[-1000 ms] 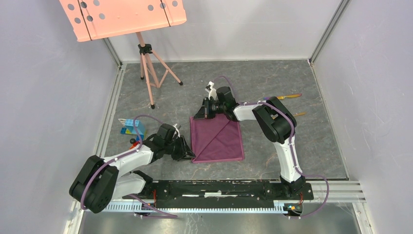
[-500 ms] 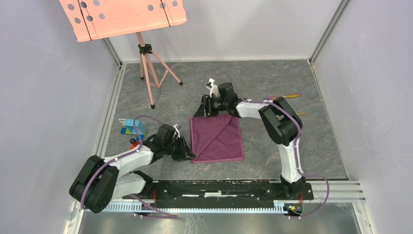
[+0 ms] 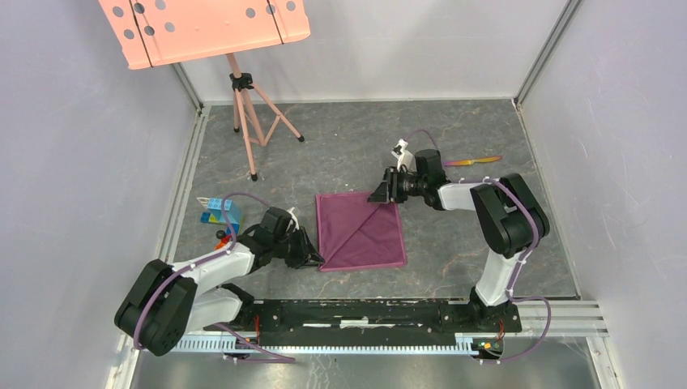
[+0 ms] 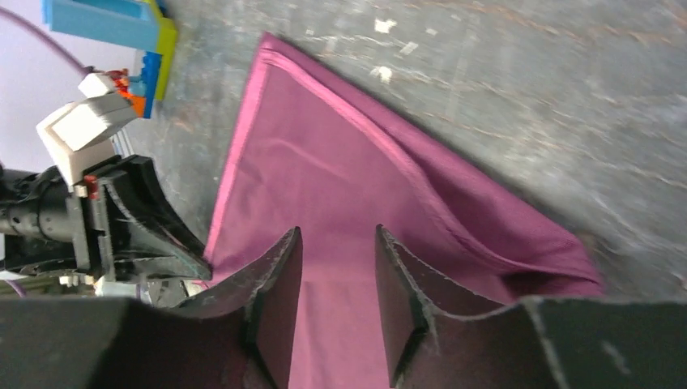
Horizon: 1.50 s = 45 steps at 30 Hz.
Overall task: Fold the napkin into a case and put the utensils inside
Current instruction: Smooth out the upper triangle-folded napkin at the center of the board.
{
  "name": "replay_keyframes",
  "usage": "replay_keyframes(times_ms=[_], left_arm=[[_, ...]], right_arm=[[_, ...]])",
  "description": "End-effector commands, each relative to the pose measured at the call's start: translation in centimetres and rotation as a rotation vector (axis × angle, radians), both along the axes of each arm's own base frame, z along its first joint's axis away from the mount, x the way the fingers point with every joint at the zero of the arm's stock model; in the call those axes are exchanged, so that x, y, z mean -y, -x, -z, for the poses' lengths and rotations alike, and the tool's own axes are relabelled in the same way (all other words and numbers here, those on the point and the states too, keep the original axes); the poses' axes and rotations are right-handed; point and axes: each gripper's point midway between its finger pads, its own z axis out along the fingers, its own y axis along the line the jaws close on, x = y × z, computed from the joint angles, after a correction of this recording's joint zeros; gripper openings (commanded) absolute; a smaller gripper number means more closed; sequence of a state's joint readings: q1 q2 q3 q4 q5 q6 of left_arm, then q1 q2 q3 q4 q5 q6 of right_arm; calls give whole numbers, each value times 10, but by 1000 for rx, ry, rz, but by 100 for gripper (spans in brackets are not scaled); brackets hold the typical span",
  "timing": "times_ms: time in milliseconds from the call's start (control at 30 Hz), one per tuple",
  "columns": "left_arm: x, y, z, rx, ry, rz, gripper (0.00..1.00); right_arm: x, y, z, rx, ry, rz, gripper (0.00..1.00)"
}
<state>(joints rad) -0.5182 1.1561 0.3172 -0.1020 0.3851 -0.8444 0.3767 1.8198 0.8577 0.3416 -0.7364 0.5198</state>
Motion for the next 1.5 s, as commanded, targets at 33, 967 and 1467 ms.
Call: replay_keyframes(times_ms=[33,967,1467], left_arm=[[-14,12,16,-23,-71,9,26],[-18,-155,-59,256,-412,-91,56],[-16,-187,-21,220,-519,-71,46]], right_arm=[[9,-21,0,83,-41,-1,41],[32,5,-28,161,54,8,47],[24,-10,-15,144,44,18,45]])
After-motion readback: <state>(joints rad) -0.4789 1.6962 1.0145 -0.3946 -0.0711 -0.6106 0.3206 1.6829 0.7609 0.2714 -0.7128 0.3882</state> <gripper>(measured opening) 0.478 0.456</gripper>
